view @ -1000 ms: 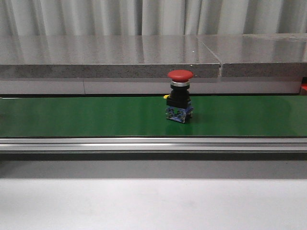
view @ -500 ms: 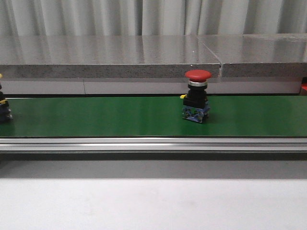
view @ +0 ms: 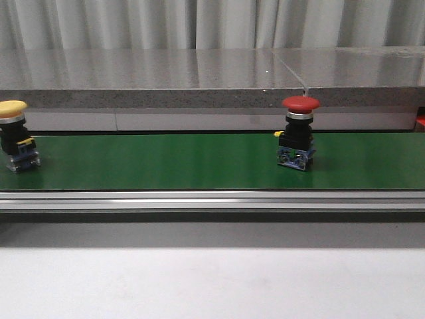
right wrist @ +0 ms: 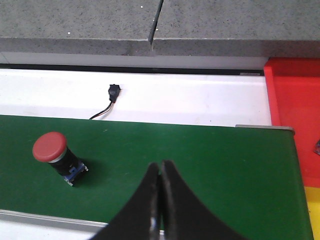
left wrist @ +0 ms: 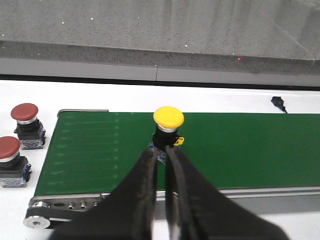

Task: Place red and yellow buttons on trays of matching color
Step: 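Lower the right gripper over the red button at the belt end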

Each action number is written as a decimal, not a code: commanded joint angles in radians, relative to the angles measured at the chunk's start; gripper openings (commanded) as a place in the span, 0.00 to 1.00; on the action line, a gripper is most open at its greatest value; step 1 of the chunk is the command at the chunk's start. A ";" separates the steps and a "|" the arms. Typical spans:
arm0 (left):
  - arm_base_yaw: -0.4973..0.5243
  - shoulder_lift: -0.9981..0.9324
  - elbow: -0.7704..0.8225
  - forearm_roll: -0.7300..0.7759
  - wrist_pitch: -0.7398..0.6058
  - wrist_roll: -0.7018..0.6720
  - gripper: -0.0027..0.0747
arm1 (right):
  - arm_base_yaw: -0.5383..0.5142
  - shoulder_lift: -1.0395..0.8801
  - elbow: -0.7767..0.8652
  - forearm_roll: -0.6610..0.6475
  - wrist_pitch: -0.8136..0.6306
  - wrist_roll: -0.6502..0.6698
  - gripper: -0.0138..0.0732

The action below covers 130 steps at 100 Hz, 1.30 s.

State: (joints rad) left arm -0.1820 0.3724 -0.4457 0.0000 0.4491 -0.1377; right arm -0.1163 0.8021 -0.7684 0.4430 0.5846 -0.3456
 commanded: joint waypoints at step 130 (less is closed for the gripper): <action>-0.008 0.005 -0.026 -0.005 -0.065 -0.001 0.01 | 0.108 0.322 -0.116 0.042 0.029 -0.115 0.89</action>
State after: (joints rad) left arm -0.1820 0.3724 -0.4435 0.0000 0.4495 -0.1377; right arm -0.0256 1.0723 -0.8242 0.4596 0.6658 -0.4416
